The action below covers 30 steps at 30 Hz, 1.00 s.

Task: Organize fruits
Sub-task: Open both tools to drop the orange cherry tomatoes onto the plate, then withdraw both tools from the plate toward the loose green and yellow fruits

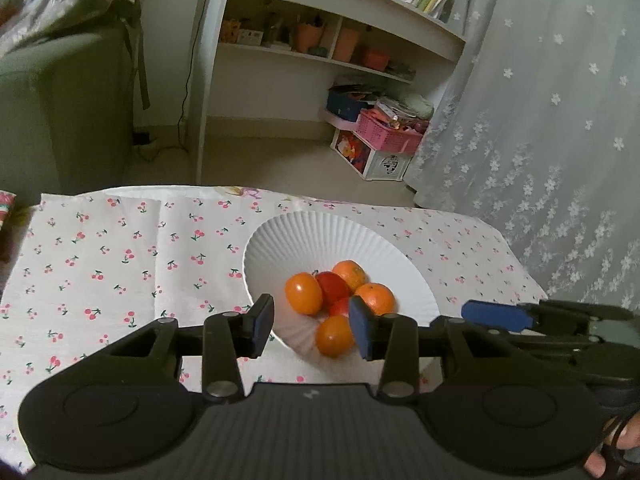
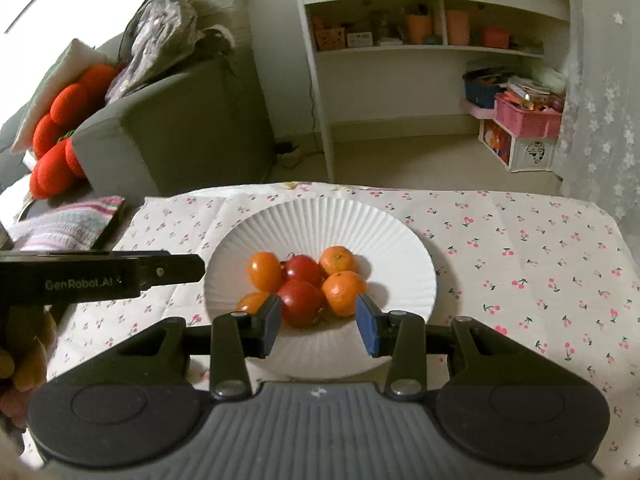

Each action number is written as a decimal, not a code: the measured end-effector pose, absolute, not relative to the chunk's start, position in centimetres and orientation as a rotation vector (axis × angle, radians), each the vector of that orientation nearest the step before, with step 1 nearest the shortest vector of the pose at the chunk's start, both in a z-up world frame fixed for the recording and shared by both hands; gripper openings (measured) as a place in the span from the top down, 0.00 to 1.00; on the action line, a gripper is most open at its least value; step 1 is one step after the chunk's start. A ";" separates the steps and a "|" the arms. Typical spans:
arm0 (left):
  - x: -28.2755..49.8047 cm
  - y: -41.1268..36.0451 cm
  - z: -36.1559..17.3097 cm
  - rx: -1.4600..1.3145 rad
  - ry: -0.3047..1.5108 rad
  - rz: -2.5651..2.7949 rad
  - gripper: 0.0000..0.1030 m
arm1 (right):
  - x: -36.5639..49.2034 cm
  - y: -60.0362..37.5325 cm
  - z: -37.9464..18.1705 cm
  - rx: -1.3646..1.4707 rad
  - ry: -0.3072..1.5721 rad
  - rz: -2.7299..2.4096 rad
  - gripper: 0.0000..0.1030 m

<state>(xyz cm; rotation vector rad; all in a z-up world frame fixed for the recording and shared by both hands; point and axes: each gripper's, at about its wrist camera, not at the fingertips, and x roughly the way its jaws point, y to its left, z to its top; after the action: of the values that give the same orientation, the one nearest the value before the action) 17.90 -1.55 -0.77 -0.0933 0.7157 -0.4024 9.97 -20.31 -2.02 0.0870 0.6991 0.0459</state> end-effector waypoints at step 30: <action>8.4 1.5 0.4 0.051 0.770 -0.400 0.41 | 2.4 -17.2 0.5 0.202 0.852 0.062 0.27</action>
<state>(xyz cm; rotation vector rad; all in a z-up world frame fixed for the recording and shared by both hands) 8.39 1.51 0.45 0.0510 0.7699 -0.4001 2.42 -17.19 0.46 0.2019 0.8523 0.0624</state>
